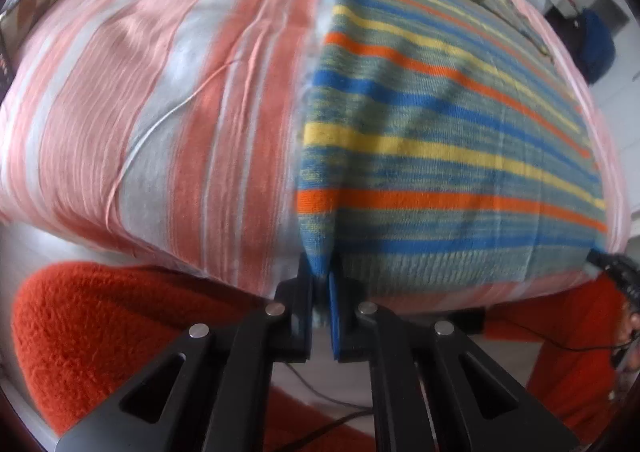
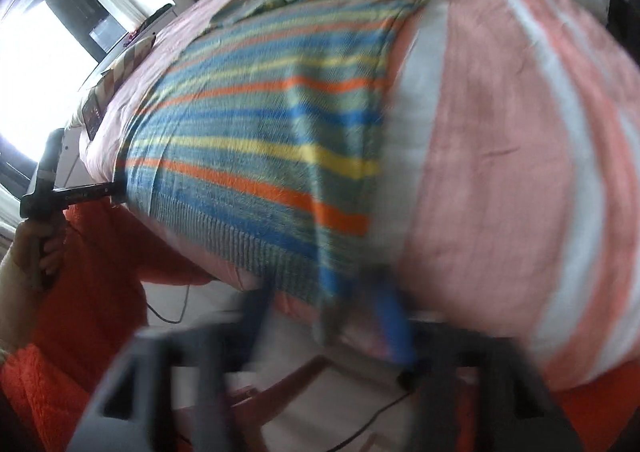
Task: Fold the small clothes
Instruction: 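Grasp the sweater hem with the left tool while the right tool grasps the hem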
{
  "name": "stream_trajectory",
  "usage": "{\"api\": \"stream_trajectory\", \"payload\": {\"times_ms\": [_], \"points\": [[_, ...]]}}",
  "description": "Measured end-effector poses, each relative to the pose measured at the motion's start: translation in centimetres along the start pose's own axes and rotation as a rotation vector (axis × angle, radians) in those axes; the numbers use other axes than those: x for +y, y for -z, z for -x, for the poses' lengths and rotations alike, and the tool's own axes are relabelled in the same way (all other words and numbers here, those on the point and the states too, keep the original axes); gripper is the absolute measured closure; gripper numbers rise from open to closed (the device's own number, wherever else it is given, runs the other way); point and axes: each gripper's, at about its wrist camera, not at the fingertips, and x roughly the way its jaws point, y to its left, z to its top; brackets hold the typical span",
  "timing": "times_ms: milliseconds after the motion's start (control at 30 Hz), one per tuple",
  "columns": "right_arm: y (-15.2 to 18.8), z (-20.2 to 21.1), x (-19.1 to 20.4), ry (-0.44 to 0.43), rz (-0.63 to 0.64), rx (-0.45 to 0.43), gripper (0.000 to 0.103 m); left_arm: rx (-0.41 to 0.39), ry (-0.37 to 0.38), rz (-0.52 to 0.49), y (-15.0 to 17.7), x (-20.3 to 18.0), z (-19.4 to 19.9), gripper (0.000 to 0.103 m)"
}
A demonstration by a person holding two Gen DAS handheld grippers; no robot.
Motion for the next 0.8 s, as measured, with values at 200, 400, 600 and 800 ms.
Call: {"api": "stream_trajectory", "payload": {"times_ms": [200,400,600,800], "points": [[-1.4,4.6,-1.6,-0.126,-0.1,-0.112,0.099,-0.104,0.225,0.076,-2.0,1.2,5.3,0.1],[-8.6,6.9,-4.6,-0.167,-0.152,-0.282,0.099,-0.319,0.297,0.064,-12.2,0.6,8.0,0.099],[-20.0,4.5,-7.5,-0.109,-0.154,-0.394,0.098,-0.375,0.26,0.105,-24.3,0.3,4.2,0.099],[-29.6,0.3,-11.7,-0.1,-0.232,-0.382,0.098,-0.347,0.219,0.149,-33.3,-0.7,0.0,0.099]]}}
